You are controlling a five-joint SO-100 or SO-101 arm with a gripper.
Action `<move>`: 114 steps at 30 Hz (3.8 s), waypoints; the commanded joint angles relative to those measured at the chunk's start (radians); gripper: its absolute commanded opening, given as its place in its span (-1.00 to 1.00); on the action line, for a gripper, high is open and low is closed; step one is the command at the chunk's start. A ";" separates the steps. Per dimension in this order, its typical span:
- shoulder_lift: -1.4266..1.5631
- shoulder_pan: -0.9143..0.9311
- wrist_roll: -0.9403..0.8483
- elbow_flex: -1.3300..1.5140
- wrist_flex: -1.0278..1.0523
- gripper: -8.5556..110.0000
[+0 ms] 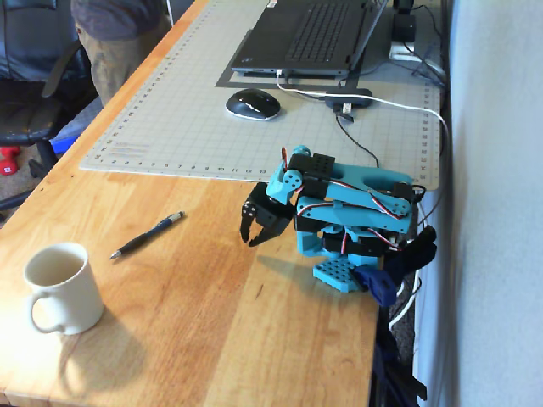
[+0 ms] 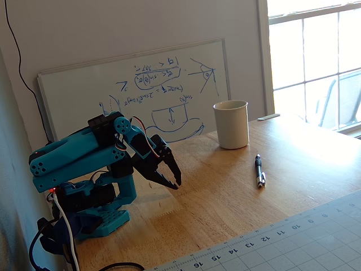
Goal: Grasp a pen and put it in a mug.
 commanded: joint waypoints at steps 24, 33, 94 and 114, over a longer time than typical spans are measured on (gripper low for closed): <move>-0.069 0.000 0.018 -0.080 -0.011 -0.82; -0.437 -0.012 0.064 -0.364 -0.127 -0.82; -2.132 -0.049 0.710 -1.620 -0.410 -0.50; -2.089 0.023 0.713 -1.434 -0.385 -0.51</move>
